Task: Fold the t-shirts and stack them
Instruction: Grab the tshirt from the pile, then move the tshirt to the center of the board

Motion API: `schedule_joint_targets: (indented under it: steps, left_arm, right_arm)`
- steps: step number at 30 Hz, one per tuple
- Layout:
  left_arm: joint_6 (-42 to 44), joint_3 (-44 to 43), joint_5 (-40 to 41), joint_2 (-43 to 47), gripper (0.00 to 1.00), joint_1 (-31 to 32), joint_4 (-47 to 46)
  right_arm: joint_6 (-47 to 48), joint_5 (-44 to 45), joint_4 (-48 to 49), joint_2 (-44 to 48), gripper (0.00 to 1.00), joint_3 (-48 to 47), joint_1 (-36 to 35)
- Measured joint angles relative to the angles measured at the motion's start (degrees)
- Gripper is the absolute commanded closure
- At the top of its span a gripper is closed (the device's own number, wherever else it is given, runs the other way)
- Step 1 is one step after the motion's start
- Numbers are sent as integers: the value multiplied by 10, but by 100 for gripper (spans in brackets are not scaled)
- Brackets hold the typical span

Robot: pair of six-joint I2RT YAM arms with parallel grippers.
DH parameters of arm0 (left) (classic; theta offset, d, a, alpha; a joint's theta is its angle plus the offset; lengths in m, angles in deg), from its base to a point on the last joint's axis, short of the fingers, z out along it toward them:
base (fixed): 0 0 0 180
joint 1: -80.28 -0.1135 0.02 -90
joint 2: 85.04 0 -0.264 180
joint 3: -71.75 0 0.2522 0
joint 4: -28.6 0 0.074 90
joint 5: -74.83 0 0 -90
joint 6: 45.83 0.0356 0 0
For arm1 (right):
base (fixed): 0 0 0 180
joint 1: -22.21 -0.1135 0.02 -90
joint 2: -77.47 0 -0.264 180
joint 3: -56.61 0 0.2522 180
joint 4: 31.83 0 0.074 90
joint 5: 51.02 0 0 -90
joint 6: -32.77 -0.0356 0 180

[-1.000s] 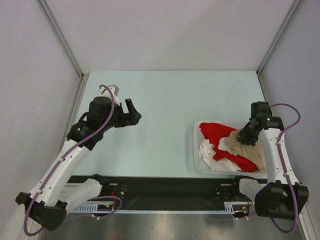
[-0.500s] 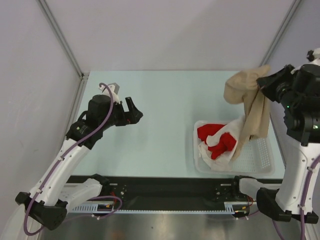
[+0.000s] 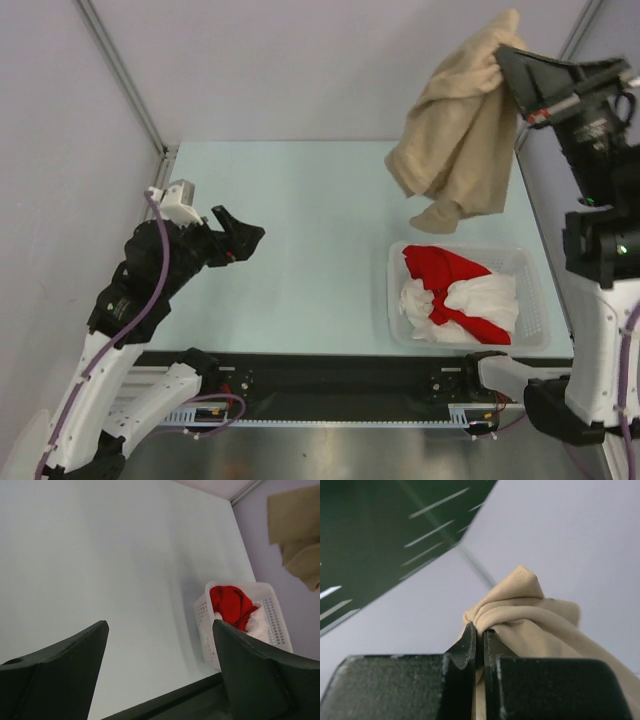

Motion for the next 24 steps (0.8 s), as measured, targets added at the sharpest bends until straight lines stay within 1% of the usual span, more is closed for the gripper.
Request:
schedule_joint_targets:
  steps: [2,5,7,10,12,13,14,16,17,18,20,24]
  left_arm:
    - [-4,0,13,26,8,0,10]
    - [-6,0,36,67,9,0,28]
    - [-9,-2,50,92,10,0,42]
    - [-10,-9,66,111,9,0,69]
    - [-13,-12,76,118,1,0,89]
    - [-13,-12,78,121,0,0,98]
    - [-14,-12,81,123,0,0,105]
    - [-15,-12,80,127,0,0,119]
    - [-15,-11,79,127,0,0,123]
    - [-15,-8,77,126,0,0,123]
    - [-18,-2,74,116,3,0,127]
    - [-28,17,60,39,5,0,119]
  right_arm:
    - [-40,2,56,-35,100,11,-76]
    - [-67,9,95,-96,100,11,-191]
    - [-78,11,84,-147,97,17,-251]
    - [-80,12,35,-189,94,38,-310]
    - [-82,12,13,-198,75,89,-328]
    - [-83,12,-4,-198,61,116,-330]
    - [-85,13,-19,-198,54,135,-330]
    - [-68,17,-58,-203,45,168,-326]
    - [-50,18,-85,-208,33,172,-323]
    - [-32,20,-108,-214,28,172,-320]
    - [23,21,-147,-225,23,172,-317]
    - [146,32,-238,-260,23,170,-325]
